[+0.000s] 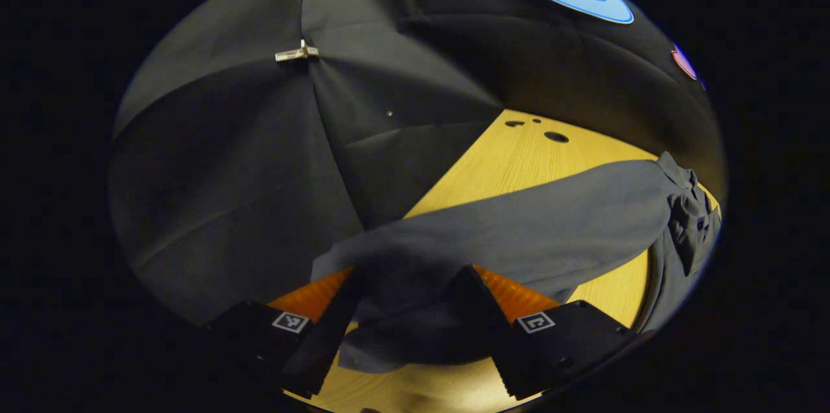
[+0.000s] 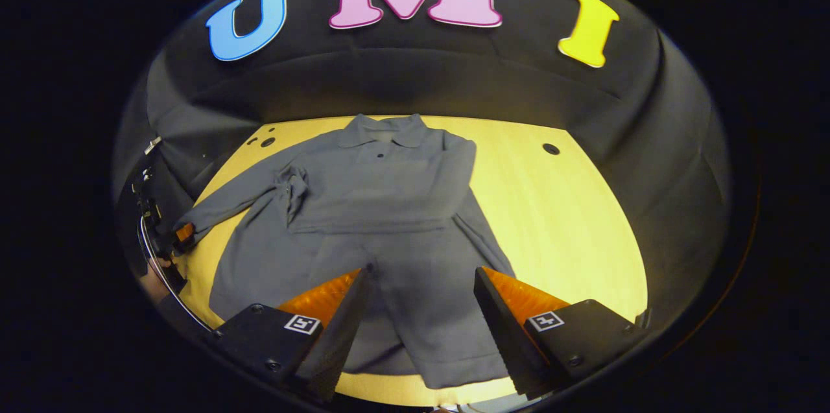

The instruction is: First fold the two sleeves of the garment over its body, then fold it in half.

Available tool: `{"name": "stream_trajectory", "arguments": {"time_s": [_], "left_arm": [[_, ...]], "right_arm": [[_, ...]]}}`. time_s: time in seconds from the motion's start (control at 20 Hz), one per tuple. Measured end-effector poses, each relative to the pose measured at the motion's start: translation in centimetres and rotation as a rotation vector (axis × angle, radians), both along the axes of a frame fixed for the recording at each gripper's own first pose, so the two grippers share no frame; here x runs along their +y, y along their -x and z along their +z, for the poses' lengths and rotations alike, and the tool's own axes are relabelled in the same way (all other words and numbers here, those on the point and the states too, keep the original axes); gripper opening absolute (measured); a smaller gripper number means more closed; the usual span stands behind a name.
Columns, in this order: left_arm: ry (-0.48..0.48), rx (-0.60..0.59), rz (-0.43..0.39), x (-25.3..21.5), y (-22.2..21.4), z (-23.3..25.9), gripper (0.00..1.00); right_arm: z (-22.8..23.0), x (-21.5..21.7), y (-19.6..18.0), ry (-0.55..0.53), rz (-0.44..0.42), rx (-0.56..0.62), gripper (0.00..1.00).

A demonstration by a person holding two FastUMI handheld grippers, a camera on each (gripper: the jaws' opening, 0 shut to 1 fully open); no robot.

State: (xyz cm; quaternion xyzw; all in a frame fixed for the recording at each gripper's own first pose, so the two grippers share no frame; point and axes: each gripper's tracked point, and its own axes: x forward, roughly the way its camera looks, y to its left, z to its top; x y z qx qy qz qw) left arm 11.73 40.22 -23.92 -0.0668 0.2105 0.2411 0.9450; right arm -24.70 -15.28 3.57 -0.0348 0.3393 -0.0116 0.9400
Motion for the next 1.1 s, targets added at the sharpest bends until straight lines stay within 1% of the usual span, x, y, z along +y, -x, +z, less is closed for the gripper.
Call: {"name": "stream_trajectory", "arguments": {"time_s": [0.05,0.1,0.15,0.2,0.25,0.35,0.4,0.5,0.6,0.7,0.9,1.0,1.1], "left_arm": [[0.004,0.011,-0.015,-0.5,0.1,-0.4,1.0],[-0.003,0.012,-0.041,-0.7,-0.4,-0.3,0.92],[-0.012,0.027,-0.068,-1.3,-0.5,-0.5,0.88],[-0.019,0.04,-0.104,-1.8,-0.9,-0.5,0.74],[-0.03,0.053,-0.14,-2.5,-1.2,-0.3,0.65],[-0.055,0.079,-0.182,-3.1,-1.3,-0.2,0.33],[-0.057,0.088,-0.19,-3.3,-1.3,-0.2,0.23],[-0.052,0.083,-0.193,-3.4,-1.3,0.0,0.1],[-0.044,0.11,-0.181,-3.9,-1.1,0.2,0.06],[-0.038,0.06,-0.197,-5.8,-1.9,2.3,0.06],[-0.084,0.024,-0.277,-10.5,-2.8,6.4,0.06],[-0.144,0.016,-0.315,-12.4,-3.3,8.9,0.05],[-0.163,-0.015,-0.363,-15.6,-3.8,11.3,0.06]], "right_arm": [[0.0,-0.6,1.0,-0.002,-0.019,0.002,0.99],[-0.1,-1.1,1.9,-0.015,-0.04,0.006,0.99],[-0.2,-1.4,2.6,-0.038,-0.062,0.01,0.99],[-0.4,-1.6,3.2,-0.06,-0.085,0.015,1.0],[-0.6,-1.8,3.7,-0.078,-0.105,0.019,0.99],[-0.9,-2.3,4.1,-0.098,-0.133,0.017,0.99],[-1.0,-2.5,4.0,-0.103,-0.14,0.014,0.99],[-0.9,-3.0,4.0,-0.096,-0.141,0.003,1.0],[-0.9,-3.7,3.4,-0.087,-0.136,-0.007,0.99],[-1.0,-4.1,2.8,-0.093,-0.136,-0.015,0.99],[-1.5,-4.7,1.8,-0.143,-0.133,-0.007,1.0],[-1.8,-5.4,1.5,-0.145,-0.128,-0.006,1.0],[-2.0,-6.3,1.4,-0.146,-0.127,-0.001,1.0]]}}
